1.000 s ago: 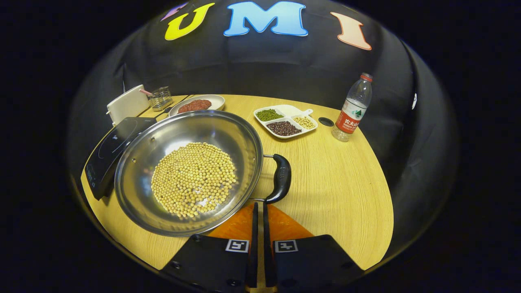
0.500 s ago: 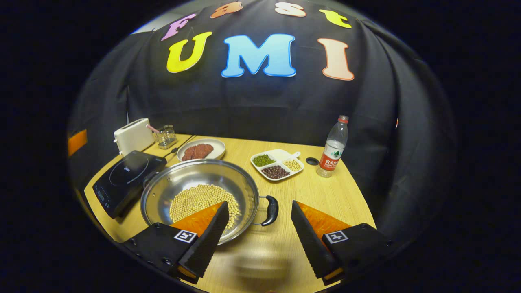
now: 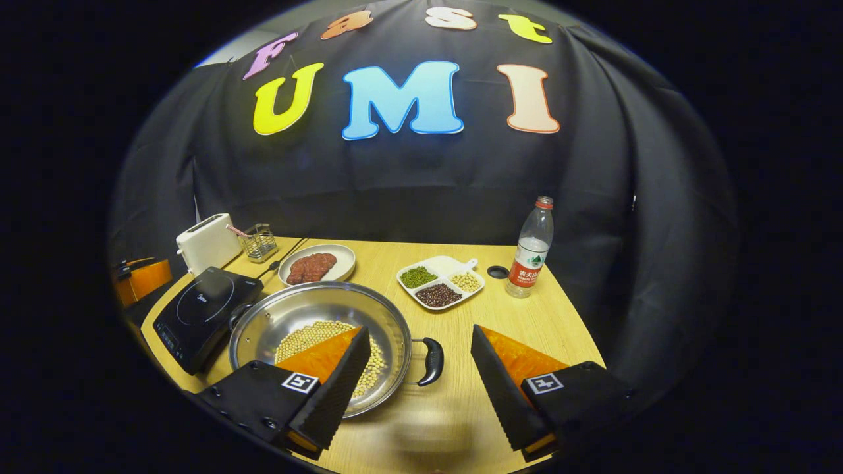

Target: First push the handle of the pot to place it horizontally, then grasp the pot with both hands and set it on the induction cooktop.

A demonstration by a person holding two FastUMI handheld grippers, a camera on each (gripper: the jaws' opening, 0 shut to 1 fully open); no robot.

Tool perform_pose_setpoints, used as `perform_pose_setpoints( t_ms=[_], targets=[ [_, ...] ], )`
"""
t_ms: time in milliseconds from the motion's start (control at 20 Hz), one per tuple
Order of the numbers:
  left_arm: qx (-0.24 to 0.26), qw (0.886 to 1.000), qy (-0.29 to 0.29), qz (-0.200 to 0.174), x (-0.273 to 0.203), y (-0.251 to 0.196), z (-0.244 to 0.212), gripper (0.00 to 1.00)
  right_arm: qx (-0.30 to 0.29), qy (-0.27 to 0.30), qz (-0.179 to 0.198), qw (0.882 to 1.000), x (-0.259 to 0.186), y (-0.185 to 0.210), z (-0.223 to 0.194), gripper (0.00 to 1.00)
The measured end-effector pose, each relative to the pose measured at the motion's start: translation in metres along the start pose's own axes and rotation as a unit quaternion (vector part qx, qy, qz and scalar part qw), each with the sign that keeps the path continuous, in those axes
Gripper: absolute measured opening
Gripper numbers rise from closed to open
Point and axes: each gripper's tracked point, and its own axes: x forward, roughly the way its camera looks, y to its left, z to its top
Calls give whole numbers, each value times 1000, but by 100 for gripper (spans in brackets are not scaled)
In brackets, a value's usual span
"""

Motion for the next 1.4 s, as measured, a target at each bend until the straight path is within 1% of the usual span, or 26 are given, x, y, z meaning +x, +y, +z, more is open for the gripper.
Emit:
perform_pose_setpoints(
  t_ms=[50, 200, 250, 400, 450, 500, 550, 650, 700, 850, 900, 950, 1000, 1150, 1250, 1300, 1400],
  targets=[
    [-3, 1000, 9, -2, 9, 0, -6, 91, -2, 3, 0, 1000, 2, 0, -2, 98],
    [-12, 999, 34, -14, 28, -6, -20, 88, -4, 18, 0, 1000, 11, 0, -8, 98],
    [-16, 999, 43, -20, 34, -9, -26, 91, -3, 22, 1, 1000, 14, -1, -10, 98],
    [-23, 997, 66, -30, 52, -18, -41, 91, 2, 36, 8, 999, 24, 1, -16, 98],
    [-24, 997, 72, -32, 57, -20, -46, 88, 3, 42, 9, 999, 28, 1, -20, 98],
    [-25, 996, 79, -35, 63, -22, -50, 88, 4, 46, 9, 999, 31, 0, -21, 98],
    [-25, 995, 85, -36, 67, -24, -55, 91, 5, 49, 9, 999, 35, 0, -23, 98],
    [-24, 994, 99, -42, 76, -28, -62, 91, 7, 54, 9, 998, 41, -1, -26, 99],
    [-23, 993, 105, -43, 81, -29, -68, 88, 9, 57, 8, 998, 43, -2, -27, 98],
    [-22, 991, 124, -41, 95, -31, -81, 88, 17, 68, 9, 998, 52, -3, -32, 98],
    [-23, 990, 131, -42, 99, -32, -86, 91, 19, 72, 10, 997, 54, -3, -35, 98],
    [-22, 989, 138, -42, 102, -33, -91, 91, 20, 76, 11, 997, 57, -3, -37, 98],
    [-21, 989, 143, -42, 105, -34, -94, 88, 21, 80, 11, 997, 61, -3, -39, 98],
    [-21, 987, 154, -39, 112, -34, -102, 92, 25, 89, 13, 996, 67, -3, -45, 98],
    [-18, 986, 161, -40, 116, -36, -108, 91, 28, 96, 12, 995, 72, -2, -49, 99],
    [-16, 985, 165, -40, 118, -37, -111, 88, 29, 101, 12, 994, 75, -2, -52, 99],
    [-15, 984, 174, -39, 121, -39, -116, 88, 31, 113, 10, 993, 80, -2, -60, 99]
  ],
)
